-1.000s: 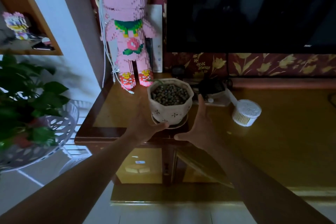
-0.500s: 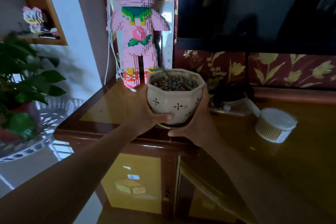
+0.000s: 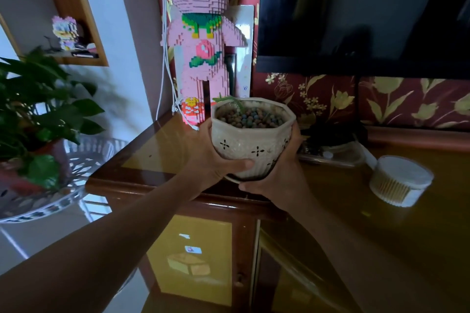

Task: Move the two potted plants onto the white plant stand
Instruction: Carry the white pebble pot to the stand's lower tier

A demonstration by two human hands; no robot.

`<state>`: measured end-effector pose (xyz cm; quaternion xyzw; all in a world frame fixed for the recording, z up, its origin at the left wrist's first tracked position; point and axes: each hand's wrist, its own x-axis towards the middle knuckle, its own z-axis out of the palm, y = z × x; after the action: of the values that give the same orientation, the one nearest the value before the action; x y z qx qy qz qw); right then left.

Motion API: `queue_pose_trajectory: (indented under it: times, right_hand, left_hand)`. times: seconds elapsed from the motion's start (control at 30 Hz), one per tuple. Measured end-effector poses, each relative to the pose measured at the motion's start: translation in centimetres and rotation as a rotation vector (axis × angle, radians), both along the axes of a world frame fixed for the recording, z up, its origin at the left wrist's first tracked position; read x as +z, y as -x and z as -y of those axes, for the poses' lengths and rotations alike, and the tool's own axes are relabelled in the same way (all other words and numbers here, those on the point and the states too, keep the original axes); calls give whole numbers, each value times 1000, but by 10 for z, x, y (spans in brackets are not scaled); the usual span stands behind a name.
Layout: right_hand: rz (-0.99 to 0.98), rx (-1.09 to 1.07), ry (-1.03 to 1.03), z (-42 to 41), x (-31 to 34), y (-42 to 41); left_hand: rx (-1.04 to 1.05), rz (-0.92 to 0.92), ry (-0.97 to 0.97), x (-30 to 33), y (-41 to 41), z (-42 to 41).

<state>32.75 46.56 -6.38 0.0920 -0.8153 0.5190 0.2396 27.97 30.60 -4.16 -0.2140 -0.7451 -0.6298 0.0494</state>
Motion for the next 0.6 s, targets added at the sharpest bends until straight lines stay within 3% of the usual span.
queue_pose_trajectory:
  times: [0.2,0.6]
  right_hand:
    - [4,8,-20,19,33,-14]
    - [26,220,38,91,145,-55]
  left_hand:
    - [25,31,-23,33,-21,22]
    - [199,96,-51,142,-92,94]
